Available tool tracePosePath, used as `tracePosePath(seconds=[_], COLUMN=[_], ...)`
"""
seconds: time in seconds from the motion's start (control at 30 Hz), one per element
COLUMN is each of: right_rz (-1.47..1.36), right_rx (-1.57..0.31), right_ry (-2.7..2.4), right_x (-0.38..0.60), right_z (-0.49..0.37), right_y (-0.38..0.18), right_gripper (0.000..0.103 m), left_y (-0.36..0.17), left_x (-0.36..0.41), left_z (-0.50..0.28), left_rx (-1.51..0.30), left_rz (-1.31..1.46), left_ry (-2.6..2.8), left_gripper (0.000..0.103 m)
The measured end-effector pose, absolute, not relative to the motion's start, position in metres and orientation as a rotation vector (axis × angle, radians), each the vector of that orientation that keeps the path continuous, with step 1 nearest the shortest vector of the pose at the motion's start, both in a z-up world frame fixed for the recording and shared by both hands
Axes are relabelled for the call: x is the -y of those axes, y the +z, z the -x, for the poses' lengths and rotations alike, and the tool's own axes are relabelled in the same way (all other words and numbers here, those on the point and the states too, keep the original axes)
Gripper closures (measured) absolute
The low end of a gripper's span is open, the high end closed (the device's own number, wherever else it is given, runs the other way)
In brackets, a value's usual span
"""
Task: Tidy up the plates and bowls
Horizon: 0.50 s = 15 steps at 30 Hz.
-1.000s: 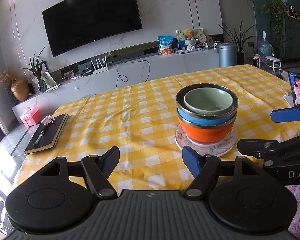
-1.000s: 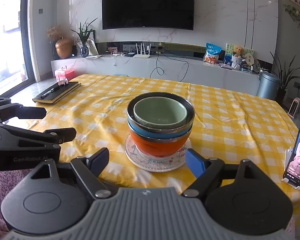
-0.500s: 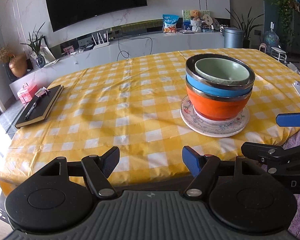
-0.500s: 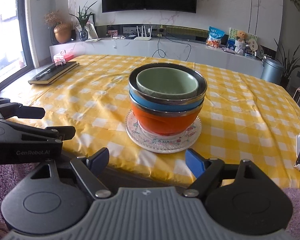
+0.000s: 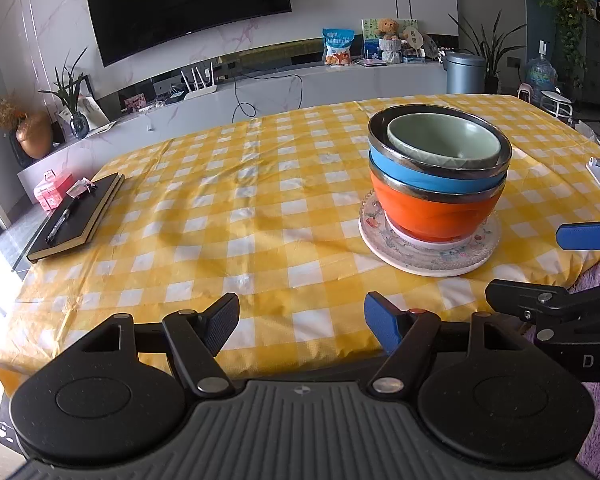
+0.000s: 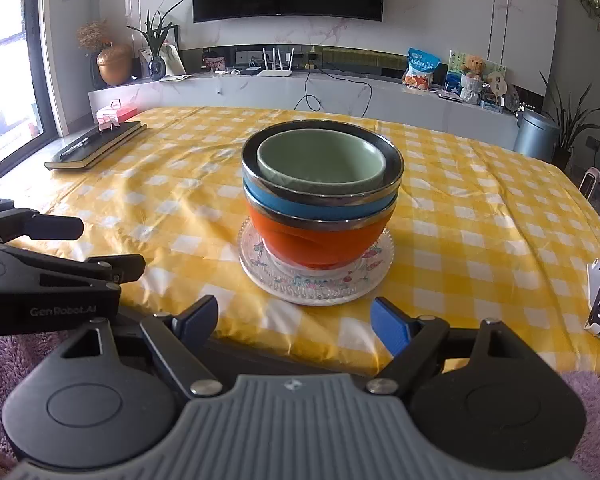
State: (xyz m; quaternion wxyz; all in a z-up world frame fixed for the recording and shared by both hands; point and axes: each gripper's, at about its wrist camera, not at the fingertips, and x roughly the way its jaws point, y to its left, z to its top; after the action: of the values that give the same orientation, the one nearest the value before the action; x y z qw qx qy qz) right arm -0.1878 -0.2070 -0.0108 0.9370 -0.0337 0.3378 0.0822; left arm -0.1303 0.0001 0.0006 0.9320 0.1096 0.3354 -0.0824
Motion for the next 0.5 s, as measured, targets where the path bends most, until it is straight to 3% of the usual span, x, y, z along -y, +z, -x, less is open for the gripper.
tracePosePath(seconds=[0.5], right_rz=[0.087], right_rx=[-0.68], right_ry=[0.161], right_x=[0.204], right_z=[0.1884], right_y=[-0.01], right_gripper=[0.018], left_y=[0.0009], left_x=[-0.0003], left_z=[0.1292], left_rx=[-0.694], left_rz=[-0.222], left_ry=[-0.162], left_gripper=[0.019])
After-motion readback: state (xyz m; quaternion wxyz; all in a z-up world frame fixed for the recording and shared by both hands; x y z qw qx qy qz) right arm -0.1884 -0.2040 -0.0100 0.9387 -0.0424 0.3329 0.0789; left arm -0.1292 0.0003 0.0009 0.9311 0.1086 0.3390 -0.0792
